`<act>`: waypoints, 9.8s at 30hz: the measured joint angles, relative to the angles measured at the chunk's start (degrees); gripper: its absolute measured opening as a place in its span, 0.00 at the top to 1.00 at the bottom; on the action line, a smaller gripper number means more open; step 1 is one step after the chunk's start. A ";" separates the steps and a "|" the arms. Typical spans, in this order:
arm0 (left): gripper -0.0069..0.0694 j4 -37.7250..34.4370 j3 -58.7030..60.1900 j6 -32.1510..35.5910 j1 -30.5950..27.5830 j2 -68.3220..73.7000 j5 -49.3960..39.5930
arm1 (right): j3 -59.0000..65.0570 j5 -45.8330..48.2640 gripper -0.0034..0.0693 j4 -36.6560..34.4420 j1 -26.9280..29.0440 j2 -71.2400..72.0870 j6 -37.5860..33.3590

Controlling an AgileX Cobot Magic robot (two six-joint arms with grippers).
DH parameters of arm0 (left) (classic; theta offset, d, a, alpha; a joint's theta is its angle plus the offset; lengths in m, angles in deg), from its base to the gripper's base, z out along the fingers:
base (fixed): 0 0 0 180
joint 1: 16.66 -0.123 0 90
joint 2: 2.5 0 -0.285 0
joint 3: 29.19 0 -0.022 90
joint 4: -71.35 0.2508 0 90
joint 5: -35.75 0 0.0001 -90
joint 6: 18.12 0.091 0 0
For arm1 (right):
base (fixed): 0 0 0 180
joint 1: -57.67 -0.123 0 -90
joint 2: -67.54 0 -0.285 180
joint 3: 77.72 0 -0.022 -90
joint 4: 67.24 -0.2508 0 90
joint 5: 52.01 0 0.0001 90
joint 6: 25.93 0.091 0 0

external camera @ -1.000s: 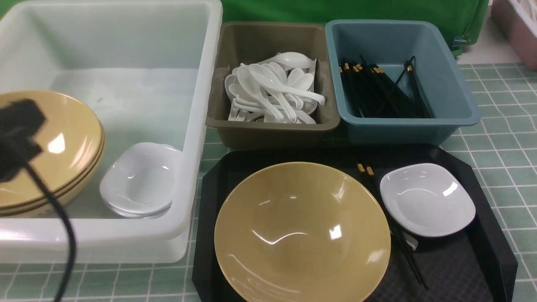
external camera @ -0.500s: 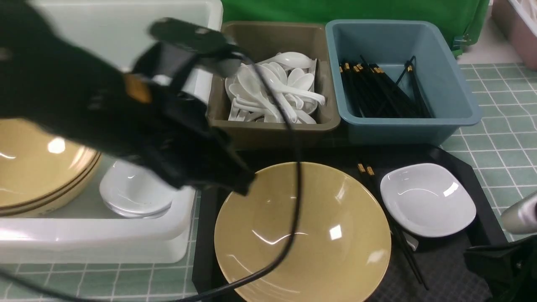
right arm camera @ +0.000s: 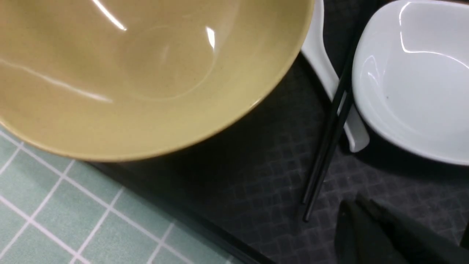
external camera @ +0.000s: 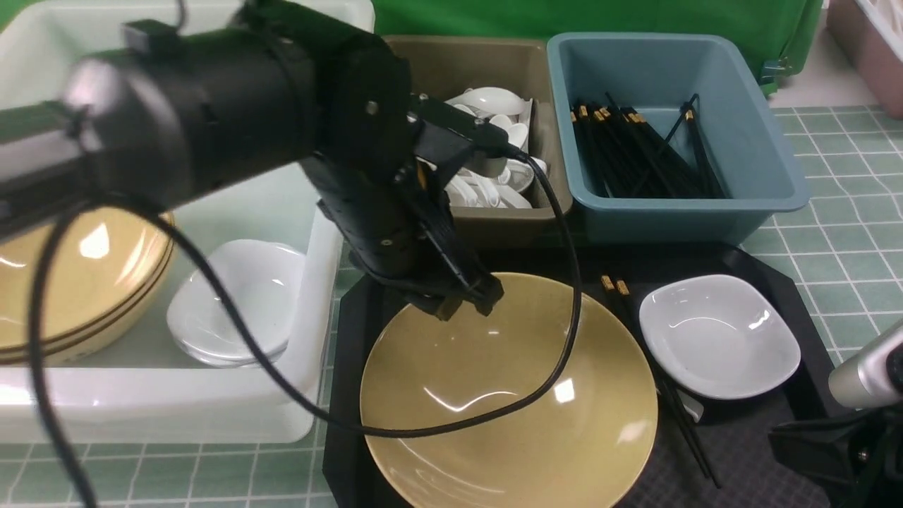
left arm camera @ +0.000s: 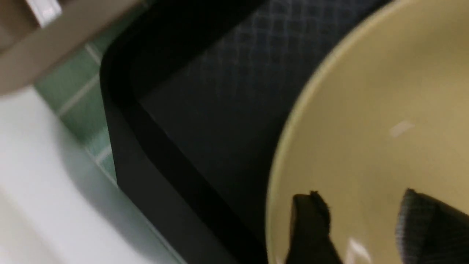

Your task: On blue table put chopsticks spoon bowls plates into blue grey white boxes.

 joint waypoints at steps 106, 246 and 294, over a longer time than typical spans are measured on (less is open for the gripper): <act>0.91 -9.33 31.35 6.32 -35.28 -55.81 20.70 | -1.63 3.35 0.70 -0.87 0.00 -10.12 -0.78; 0.91 4.19 70.89 11.95 -31.06 -100.63 48.76 | -34.87 7.23 0.48 -1.27 17.37 -48.09 -4.28; 0.91 4.19 70.89 11.95 -31.06 -100.63 48.95 | -68.49 8.30 0.86 -51.39 -16.33 -61.35 -30.17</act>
